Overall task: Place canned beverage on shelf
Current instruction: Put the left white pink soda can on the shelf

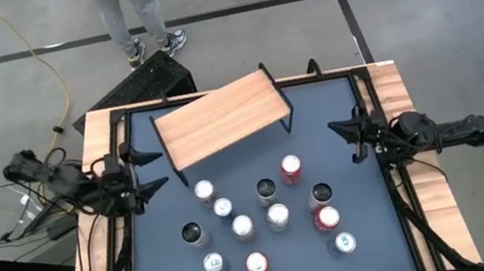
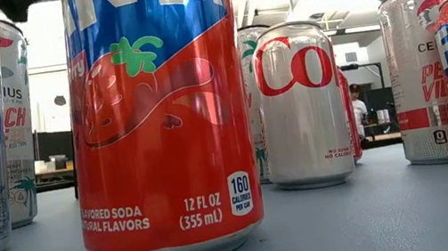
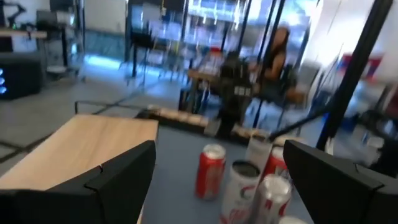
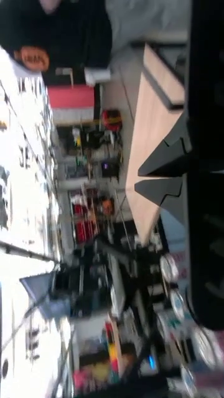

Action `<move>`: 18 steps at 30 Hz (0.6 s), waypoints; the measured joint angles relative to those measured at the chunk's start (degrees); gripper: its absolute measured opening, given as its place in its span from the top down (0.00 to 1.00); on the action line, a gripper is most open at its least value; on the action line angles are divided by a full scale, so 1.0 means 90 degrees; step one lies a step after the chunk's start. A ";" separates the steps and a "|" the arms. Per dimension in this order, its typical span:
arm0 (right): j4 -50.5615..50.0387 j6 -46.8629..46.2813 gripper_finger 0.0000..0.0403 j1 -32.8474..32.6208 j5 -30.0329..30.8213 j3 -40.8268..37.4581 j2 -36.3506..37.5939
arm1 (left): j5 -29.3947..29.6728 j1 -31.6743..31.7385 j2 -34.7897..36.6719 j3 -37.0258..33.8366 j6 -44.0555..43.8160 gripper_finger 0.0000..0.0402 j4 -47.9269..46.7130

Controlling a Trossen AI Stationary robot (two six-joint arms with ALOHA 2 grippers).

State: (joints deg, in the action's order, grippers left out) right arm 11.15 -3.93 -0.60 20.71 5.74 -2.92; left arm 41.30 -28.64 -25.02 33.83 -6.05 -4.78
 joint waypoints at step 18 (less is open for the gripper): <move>-0.3142 0.0942 0.52 0.0000 0.0191 0.3349 -0.3514 | -0.2397 -0.0002 -0.3310 0.3295 -0.2438 0.15 -0.5215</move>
State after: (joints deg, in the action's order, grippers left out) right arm -17.12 4.55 -0.60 22.43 35.88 -34.55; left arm 19.72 -28.67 -54.82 63.48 -27.98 -51.72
